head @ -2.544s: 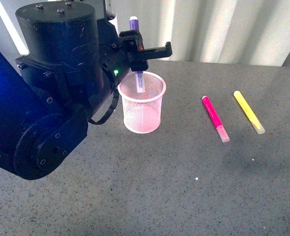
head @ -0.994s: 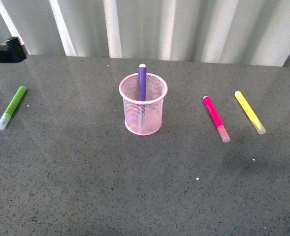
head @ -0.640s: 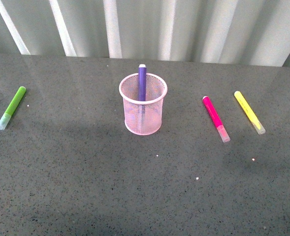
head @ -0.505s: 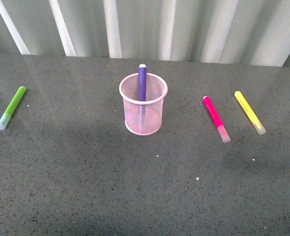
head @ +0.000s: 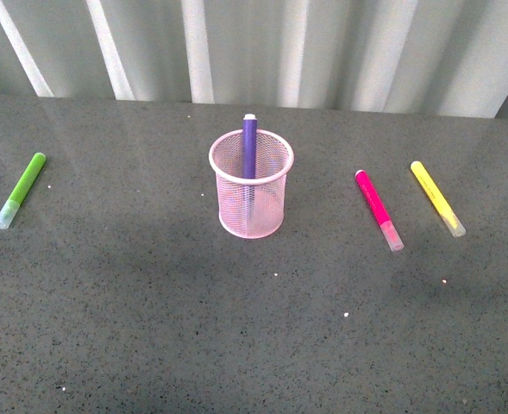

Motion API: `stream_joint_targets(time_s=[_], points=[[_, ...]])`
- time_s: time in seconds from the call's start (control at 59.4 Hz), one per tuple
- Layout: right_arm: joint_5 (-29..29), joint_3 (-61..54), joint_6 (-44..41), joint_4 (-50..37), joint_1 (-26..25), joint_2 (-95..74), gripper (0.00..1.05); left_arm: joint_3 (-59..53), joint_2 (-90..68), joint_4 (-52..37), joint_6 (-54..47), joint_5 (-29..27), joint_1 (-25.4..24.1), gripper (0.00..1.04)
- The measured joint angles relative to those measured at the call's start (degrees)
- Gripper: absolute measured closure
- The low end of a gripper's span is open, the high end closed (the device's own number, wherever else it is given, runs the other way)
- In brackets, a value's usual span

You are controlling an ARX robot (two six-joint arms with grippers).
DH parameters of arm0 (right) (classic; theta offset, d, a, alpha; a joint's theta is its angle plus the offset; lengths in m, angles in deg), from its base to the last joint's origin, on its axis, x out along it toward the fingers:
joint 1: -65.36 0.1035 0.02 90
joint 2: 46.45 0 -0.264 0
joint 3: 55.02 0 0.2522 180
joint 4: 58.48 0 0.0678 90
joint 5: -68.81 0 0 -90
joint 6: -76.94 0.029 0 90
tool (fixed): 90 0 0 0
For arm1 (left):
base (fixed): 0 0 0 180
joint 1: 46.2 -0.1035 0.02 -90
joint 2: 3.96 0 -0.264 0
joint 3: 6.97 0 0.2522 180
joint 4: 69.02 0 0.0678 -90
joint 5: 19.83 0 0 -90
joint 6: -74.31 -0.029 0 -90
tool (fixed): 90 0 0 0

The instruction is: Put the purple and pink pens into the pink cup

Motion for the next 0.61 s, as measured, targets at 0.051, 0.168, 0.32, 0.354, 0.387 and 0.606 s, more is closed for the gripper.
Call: stream_joint_targets(time_s=[0.051, 0.168, 0.32, 0.354, 0.387, 0.606], points=[[0.00, 0.00, 0.00, 0.00, 0.00, 0.00, 0.07, -0.02, 1.97, 1.81, 0.00, 0.00, 0.00, 1.01], [0.02, 0.00, 0.00, -0.02, 0.00, 0.00, 0.07, -0.02, 6.12, 5.70, 0.00, 0.00, 0.00, 1.01], [0.00, 0.00, 0.00, 0.00, 0.00, 0.00, 0.07, -0.04, 12.31, 11.45, 0.00, 0.02, 0.00, 1.01], [0.02, 0.00, 0.00, 0.00, 0.00, 0.00, 0.07, -0.04, 13.38, 12.50, 0.00, 0.02, 0.00, 1.01], [0.02, 0.00, 0.00, 0.00, 0.00, 0.00, 0.07, -0.04, 14.16, 13.27, 0.00, 0.00, 0.00, 1.01], [0.02, 0.00, 0.00, 0.00, 0.00, 0.00, 0.07, -0.04, 20.11, 19.08, 0.00, 0.02, 0.00, 1.01]])
